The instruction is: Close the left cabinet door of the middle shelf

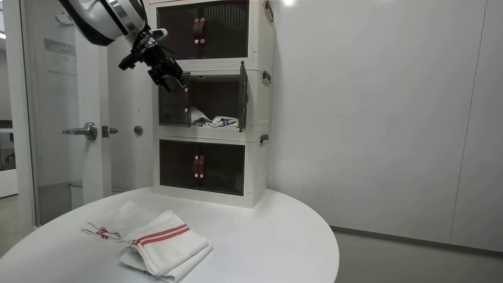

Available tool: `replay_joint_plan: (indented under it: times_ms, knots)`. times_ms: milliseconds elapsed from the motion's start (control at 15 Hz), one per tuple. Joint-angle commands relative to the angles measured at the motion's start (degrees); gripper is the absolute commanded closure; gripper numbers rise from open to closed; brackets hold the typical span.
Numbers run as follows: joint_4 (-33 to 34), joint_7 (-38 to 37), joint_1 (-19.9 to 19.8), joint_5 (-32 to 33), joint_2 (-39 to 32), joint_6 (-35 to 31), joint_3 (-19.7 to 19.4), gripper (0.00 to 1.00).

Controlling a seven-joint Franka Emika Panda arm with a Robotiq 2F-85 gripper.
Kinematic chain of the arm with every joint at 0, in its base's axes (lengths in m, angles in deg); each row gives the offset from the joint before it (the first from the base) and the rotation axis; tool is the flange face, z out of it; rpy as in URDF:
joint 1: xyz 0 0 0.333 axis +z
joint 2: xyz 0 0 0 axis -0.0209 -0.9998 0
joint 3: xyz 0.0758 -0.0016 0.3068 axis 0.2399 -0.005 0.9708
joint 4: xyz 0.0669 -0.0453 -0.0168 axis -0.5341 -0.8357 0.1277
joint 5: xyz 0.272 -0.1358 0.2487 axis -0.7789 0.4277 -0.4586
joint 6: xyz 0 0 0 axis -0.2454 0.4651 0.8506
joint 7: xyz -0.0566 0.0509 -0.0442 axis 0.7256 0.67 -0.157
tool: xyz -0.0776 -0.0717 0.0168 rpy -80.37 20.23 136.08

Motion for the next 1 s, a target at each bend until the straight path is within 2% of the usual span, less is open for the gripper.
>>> replay_joint_plan:
  times_ms: [0, 200, 467, 933]
  knots:
    - [4.4, 5.9, -2.7, -0.7, -2.6, -3.6, -0.4, 0.0]
    - [6.3, 11.1, -4.9, -2.9, -4.3, -6.1, -0.2, 0.0]
    - [7.1, 16.1, -5.1, -6.0, -5.6, -7.5, -0.9, 0.0]
    - [4.4, 23.4, -5.8, -14.3, -2.8, -7.6, -0.1, 0.0]
